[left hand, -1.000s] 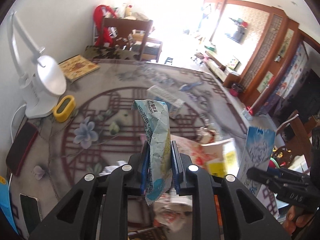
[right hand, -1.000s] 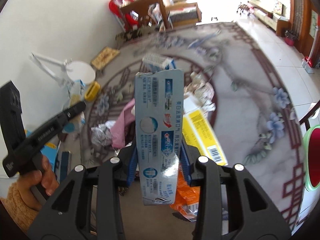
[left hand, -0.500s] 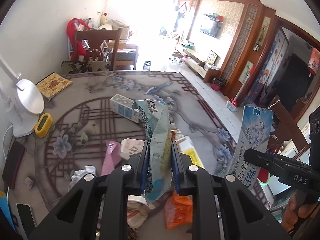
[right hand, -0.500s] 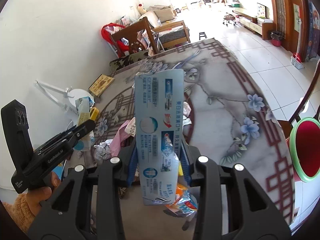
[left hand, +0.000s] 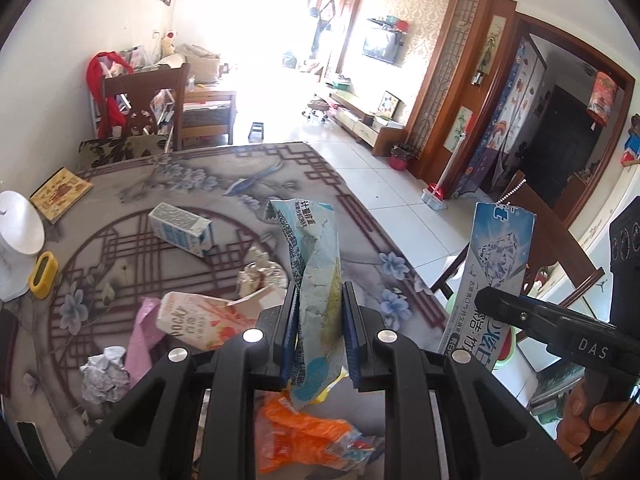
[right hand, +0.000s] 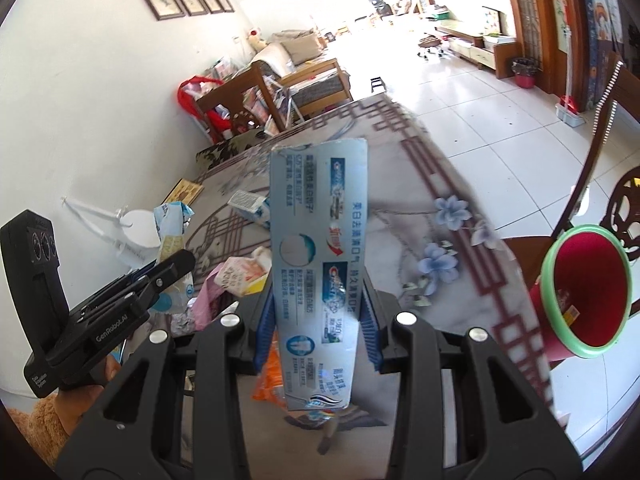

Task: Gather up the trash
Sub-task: 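Carry both items to the red bucket and open both tools over it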

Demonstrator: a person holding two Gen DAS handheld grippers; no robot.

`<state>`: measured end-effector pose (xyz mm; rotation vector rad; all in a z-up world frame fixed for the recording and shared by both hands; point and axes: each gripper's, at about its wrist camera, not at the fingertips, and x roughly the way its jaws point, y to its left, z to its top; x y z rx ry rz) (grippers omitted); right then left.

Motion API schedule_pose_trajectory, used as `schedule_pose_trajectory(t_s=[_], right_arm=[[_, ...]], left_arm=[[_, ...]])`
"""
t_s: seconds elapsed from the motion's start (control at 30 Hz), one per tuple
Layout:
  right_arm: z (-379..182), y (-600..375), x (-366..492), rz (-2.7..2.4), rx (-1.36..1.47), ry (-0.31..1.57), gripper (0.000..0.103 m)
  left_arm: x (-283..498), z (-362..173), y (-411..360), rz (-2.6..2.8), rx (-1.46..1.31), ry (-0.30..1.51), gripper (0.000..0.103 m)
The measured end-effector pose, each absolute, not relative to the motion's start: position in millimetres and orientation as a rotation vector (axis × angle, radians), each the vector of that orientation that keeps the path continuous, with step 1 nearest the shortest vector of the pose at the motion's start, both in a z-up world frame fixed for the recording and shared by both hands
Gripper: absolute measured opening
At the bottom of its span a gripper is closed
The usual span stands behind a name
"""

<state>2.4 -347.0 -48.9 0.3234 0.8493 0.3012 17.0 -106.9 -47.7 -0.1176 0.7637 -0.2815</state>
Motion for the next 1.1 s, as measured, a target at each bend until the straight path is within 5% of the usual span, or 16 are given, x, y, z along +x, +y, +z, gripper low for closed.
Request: schedule_pose_trajectory(t_s=[0.57, 1.1], right_arm=[[-48.5, -478.4, 19.2, 0.146, 0.394, 0.82, 0.036], [-116.2, -607.6, 25.8, -0.145, 0.415, 0.933, 0.036]], left_arm=[[54.3, -41.7, -227.7, -0.403, -0.08, 0.785, 0.018], [84.9, -63.7, -341.8, -0.502, 0.03, 0.852, 0.018]])
